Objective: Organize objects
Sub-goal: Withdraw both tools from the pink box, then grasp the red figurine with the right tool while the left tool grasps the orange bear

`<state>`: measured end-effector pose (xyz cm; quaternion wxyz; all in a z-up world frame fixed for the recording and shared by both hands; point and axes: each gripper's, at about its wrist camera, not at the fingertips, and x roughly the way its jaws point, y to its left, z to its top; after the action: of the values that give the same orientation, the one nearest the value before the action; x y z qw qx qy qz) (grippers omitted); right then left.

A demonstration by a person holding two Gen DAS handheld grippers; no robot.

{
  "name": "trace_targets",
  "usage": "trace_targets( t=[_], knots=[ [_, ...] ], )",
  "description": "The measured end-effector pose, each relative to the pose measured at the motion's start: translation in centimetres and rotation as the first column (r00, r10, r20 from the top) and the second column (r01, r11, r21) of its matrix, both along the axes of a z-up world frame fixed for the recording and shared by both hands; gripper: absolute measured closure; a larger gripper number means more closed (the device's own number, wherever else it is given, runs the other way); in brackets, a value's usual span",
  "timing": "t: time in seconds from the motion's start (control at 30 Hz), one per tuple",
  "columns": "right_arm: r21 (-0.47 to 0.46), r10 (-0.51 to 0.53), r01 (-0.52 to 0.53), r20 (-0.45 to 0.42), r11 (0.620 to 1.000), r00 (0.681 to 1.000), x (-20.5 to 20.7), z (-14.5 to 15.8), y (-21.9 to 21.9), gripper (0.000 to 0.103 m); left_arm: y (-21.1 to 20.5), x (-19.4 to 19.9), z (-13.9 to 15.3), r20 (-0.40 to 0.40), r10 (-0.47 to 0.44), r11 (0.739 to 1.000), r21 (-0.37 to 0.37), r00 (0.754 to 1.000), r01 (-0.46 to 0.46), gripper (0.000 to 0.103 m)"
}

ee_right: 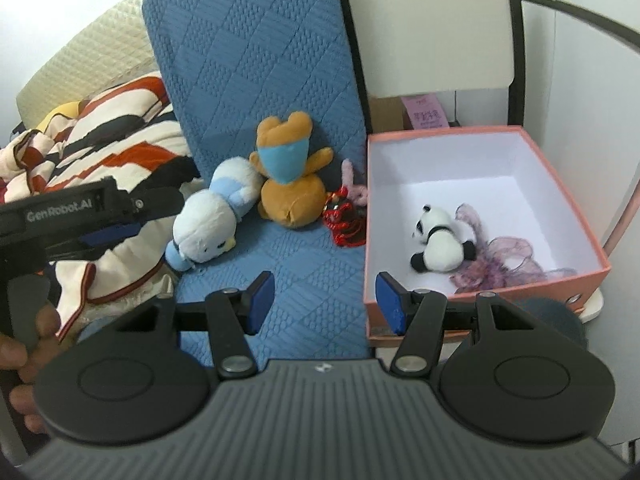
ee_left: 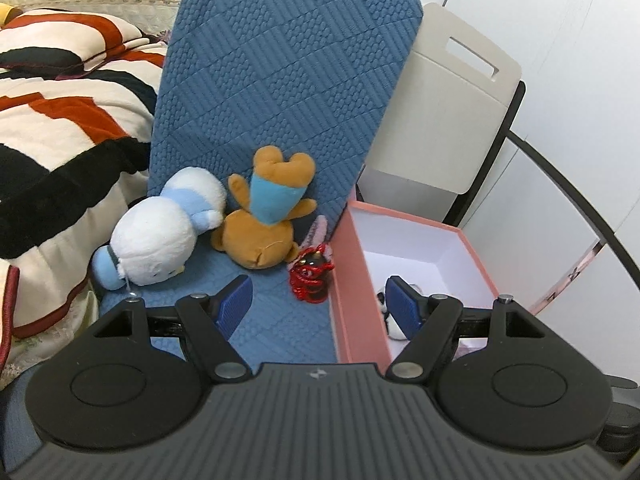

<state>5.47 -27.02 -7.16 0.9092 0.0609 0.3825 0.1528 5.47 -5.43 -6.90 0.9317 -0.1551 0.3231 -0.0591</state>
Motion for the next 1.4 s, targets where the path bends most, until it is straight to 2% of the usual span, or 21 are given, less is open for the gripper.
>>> trace_targets(
  t=[0.2, 0.5, 0.57, 0.63, 0.7, 0.8, 0.9, 1.0, 1.1, 1.17, 1.23, 1.3, 1.4],
  knots=[
    [-0.003, 0.024, -0.025, -0.02, 1.0, 1.0, -0.1, -2.7, 1.8, 0.044, 1.2, -0.2, -2.3, -0.009, 0.003, 1.0, -0.003, 1.0, -0.003, 0.025],
    [-0.03, 0.033, -0.033, -0.02, 0.999, 0.999, 1.6, -6.0, 3.0, 0.044, 1.9, 2.0, -6.2, -0.003, -0.002, 0.998, 0.056, 1.0, 0.002, 0.025],
    [-0.046, 0.035, -0.035, -0.015, 0.998, 0.999, 2.2, -6.7, 3.3, 0.038, 2.3, 3.0, -7.2, 0.0, 0.004, 0.997, 0.072, 1.0, -0.004, 0.025],
    [-0.049, 0.039, -0.04, -0.002, 0.998, 0.999, 3.0, -7.4, 3.5, 0.023, 2.5, 4.3, -8.2, 0.013, -0.001, 0.996, 0.094, 1.0, 0.0, 0.024],
    [-0.049, 0.053, -0.052, 0.006, 0.997, 0.999, 3.9, -8.0, 3.7, 0.018, 2.7, 5.6, -9.1, 0.009, 0.006, 0.995, 0.104, 1.0, -0.006, 0.012],
    [-0.066, 0.069, -0.067, 0.025, 0.996, 0.997, 5.6, -8.9, 4.2, 0.018, 2.9, 7.7, -10.5, 0.026, 0.009, 0.992, 0.127, 1.0, -0.012, 0.009],
    [-0.079, 0.08, -0.076, 0.051, 0.994, 0.995, 7.3, -9.5, 4.8, 0.018, 3.0, 10.2, -11.9, 0.007, -0.006, 0.988, 0.157, 1.0, 0.005, 0.009],
    [-0.083, 0.114, -0.107, 0.093, 0.991, 0.989, 9.3, -9.8, 5.8, 0.018, 3.7, 12.5, -13.0, -0.008, -0.02, 0.99, 0.136, 1.0, 0.02, 0.009],
    [-0.083, 0.145, -0.135, 0.134, 0.987, 0.98, 11.1, -10.1, 6.7, 0.018, 4.8, 14.7, -13.7, -0.022, -0.016, 0.993, 0.113, 1.0, 0.019, 0.013],
    [-0.078, 0.188, -0.177, 0.157, 0.981, 0.969, 12.1, -10.4, 7.0, 0.023, 5.4, 16.2, -14.1, -0.032, -0.011, 0.995, 0.102, 0.999, 0.014, 0.023],
    [-0.106, 0.184, -0.17, 0.141, 0.98, 0.973, 13.2, -10.7, 7.1, 0.033, 6.0, 17.3, -14.4, -0.032, -0.027, 0.997, 0.075, 0.999, 0.029, 0.03],
    [-0.129, 0.181, -0.163, 0.138, 0.978, 0.974, 14.0, -11.0, 7.1, 0.037, 6.3, 18.5, -14.8, -0.038, -0.042, 0.997, 0.067, 0.998, 0.045, 0.039],
    [-0.158, 0.169, -0.146, 0.14, 0.977, 0.976, 15.4, -11.3, 7.3, 0.037, 6.5, 20.4, -15.5, -0.054, -0.078, 0.996, 0.047, 0.995, 0.081, 0.045]
  ],
)
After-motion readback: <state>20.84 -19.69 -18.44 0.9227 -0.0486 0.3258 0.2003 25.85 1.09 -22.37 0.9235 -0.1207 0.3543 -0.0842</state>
